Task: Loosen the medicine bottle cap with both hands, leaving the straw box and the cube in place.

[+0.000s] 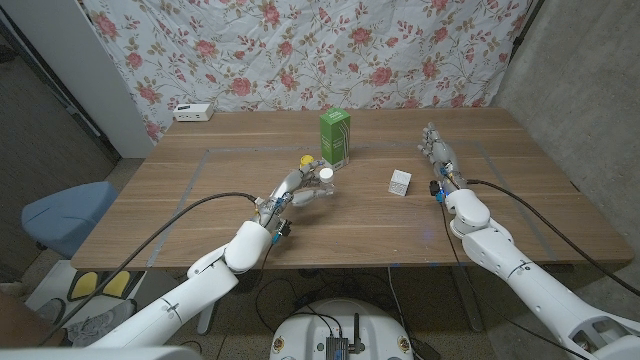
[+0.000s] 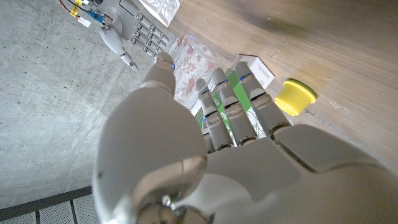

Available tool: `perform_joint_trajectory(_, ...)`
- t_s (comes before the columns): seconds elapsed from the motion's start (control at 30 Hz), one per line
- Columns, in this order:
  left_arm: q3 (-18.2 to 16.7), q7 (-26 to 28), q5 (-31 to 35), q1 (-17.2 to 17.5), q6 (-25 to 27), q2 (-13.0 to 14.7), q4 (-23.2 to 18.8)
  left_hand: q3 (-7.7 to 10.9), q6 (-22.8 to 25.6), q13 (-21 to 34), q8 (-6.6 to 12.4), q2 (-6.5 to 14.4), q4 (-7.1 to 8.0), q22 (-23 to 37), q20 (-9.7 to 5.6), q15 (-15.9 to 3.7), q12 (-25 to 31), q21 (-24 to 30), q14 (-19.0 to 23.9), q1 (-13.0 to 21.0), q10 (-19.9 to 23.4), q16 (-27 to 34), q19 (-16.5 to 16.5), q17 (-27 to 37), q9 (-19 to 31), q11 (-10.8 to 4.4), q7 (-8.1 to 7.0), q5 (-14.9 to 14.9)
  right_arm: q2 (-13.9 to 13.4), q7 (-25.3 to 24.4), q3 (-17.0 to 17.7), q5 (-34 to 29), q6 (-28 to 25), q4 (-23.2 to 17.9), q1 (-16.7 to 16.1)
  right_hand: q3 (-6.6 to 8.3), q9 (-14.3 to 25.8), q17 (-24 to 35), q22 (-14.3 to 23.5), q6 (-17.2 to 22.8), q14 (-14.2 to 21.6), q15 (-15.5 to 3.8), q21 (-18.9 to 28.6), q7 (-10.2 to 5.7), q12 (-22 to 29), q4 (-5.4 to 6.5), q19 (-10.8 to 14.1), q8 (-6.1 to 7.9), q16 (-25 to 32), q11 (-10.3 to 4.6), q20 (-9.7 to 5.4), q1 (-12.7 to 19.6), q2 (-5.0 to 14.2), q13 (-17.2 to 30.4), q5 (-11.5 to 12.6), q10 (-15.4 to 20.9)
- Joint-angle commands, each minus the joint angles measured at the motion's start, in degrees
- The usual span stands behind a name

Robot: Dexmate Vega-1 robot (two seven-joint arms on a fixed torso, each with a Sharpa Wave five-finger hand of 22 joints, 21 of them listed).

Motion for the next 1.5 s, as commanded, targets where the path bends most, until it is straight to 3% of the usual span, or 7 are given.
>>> perform_joint_trajectory(0.03,2.16,-0.87,0.64,-3.51,1.86,-2.42,0.99,0.34,0.81,0.25,-0.11,-0.29,0.14,0.17,0.24,-6.19,-0.06,-0.22,0.59,0.04,0.18,0.07,0.09,0.11,0.12,0.21,0.05,0.02,-2.78,-0.06,0.83,-0.05,-2.74,-3.89,-1.39,0.08,0.19,0.02,0.09,0.35,0.2,-0.42,0.18,0.05,0.28,-0.33,0.46,0.08,0.09,0.13,-3.09,-0.02,-0.01,0.1,0.34,0.36)
perform_joint_trajectory(0.67,5.55,-2.22,0.11,-7.54,3.17,-5.69,4.15,0.53,1.31,0.25,-0.05,-0.33,0.5,0.15,0.12,-6.44,0.04,-1.49,1.32,-0.64,0.76,0.17,-0.85,0.13,0.12,0.09,-0.58,0.01,-9.77,-2.46,2.71,-2.45,-11.09,-15.05,-5.41,0.11,0.18,-0.13,0.07,0.62,0.37,-0.39,0.17,-0.13,0.37,-0.92,0.53,0.15,0.07,0.2,-3.03,0.59,-0.47,0.09,0.37,0.71)
perform_joint_trajectory(0.97,7.02,-3.41,-0.13,-10.1,1.98,-7.0,7.17,0.67,1.42,0.26,-0.06,-0.28,0.56,0.16,0.15,-6.43,0.05,-1.86,1.61,-0.79,0.94,0.18,-1.06,0.13,0.12,0.09,-0.63,0.03,-11.07,-4.35,3.18,-4.51,-13.15,-18.33,-6.53,0.34,0.2,-0.3,0.05,2.05,0.76,-0.51,0.31,-0.15,0.52,-1.9,1.05,0.62,0.1,0.22,-3.2,1.76,-0.88,0.1,0.42,1.26)
perform_joint_trajectory(1.17,7.81,-4.71,-0.85,-11.96,1.14,-7.87,9.46,0.84,1.92,0.27,0.09,-0.19,0.58,0.17,0.12,-6.49,0.07,-2.13,1.76,-0.86,1.18,0.15,-1.17,0.12,0.13,0.04,-1.55,0.05,-12.01,-5.38,3.48,-5.51,-15.72,-20.76,-7.05,0.44,0.22,-0.36,0.04,2.32,0.92,-0.52,0.37,0.03,0.54,-2.3,1.32,0.66,0.11,0.3,-3.23,2.26,-1.02,0.11,0.44,1.38)
perform_joint_trajectory(1.5,8.65,-5.79,-1.3,-13.94,1.38,-8.72,11.56,1.15,2.26,0.28,0.08,0.02,0.65,0.19,-0.38,-6.82,0.15,-2.63,1.87,-1.03,1.67,0.06,-1.73,0.12,0.15,-0.25,-1.72,0.05,-14.67,-6.97,3.66,-8.03,-22.9,-26.2,-7.12,0.79,0.32,-0.56,0.01,4.9,1.38,-0.49,0.35,0.53,0.66,-4.93,2.02,1.37,0.04,0.19,-3.29,5.33,-2.48,0.14,0.44,2.14)
